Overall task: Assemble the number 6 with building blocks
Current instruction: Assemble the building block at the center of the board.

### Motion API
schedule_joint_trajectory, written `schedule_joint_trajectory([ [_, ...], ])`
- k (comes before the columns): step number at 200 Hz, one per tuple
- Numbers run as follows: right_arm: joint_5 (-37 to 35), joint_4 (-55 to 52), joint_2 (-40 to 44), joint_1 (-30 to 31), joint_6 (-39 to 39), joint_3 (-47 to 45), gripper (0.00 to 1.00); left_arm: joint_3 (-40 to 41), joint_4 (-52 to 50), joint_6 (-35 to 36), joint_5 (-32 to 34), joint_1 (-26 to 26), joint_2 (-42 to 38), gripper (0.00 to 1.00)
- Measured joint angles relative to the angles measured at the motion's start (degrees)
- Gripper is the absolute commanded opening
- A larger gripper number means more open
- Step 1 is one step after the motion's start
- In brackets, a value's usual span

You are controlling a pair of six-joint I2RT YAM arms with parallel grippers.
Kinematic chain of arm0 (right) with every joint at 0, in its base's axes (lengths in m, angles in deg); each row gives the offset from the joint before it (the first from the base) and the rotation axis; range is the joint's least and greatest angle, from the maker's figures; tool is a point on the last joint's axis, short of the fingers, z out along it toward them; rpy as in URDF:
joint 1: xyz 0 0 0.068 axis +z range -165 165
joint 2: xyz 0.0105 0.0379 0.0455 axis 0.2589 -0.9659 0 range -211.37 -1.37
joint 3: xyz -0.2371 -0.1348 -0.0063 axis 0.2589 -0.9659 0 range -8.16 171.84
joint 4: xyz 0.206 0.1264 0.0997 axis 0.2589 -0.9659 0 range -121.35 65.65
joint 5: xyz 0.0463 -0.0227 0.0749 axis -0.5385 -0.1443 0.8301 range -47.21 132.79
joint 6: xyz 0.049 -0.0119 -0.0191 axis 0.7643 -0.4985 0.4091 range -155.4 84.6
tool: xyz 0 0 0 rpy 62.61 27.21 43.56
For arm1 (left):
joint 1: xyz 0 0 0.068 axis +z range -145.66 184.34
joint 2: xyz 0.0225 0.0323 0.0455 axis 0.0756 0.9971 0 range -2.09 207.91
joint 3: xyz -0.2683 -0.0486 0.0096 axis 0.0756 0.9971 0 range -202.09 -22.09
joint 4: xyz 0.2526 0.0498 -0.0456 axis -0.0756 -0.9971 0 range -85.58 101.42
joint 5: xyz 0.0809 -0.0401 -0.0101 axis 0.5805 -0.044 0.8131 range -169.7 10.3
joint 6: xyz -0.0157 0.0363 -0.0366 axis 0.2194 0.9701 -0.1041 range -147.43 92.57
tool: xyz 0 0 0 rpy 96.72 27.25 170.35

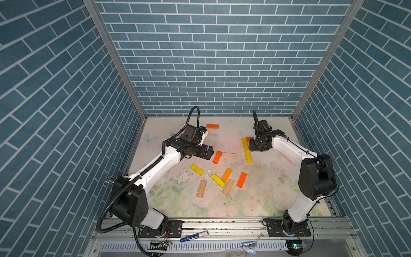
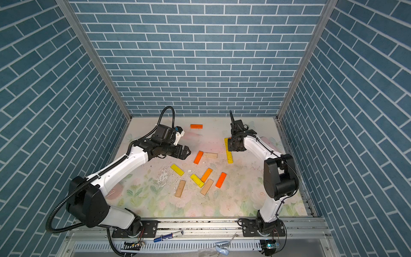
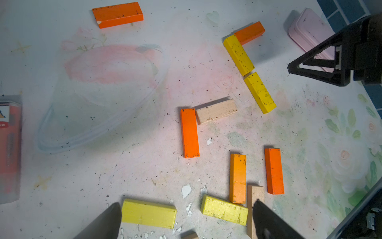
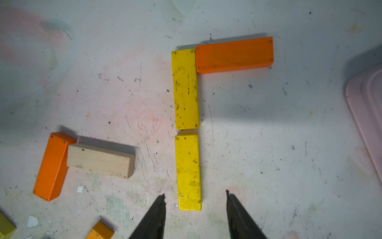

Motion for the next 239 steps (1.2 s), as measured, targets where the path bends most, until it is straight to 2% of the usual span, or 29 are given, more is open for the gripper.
schedule_joint_trajectory([
  [40, -0.8, -0.5, -5.0, 1.8, -0.8, 1.4, 0.56, 0.0, 0.0, 0.0, 0.0, 0.7, 1.2, 0.99],
  [86, -1.2, -1.0, -9.9, 2.2, -1.5, 2.0, 0.53, 0.0, 0.0, 0.0, -0.1, 0.7, 2.0, 0.99],
  [239, -2.5, 0.9, -13.7, 2.2, -2.3, 2.3, 0.33, 0.0, 0.0, 0.0, -1.1, 0.7, 3.9, 0.99],
])
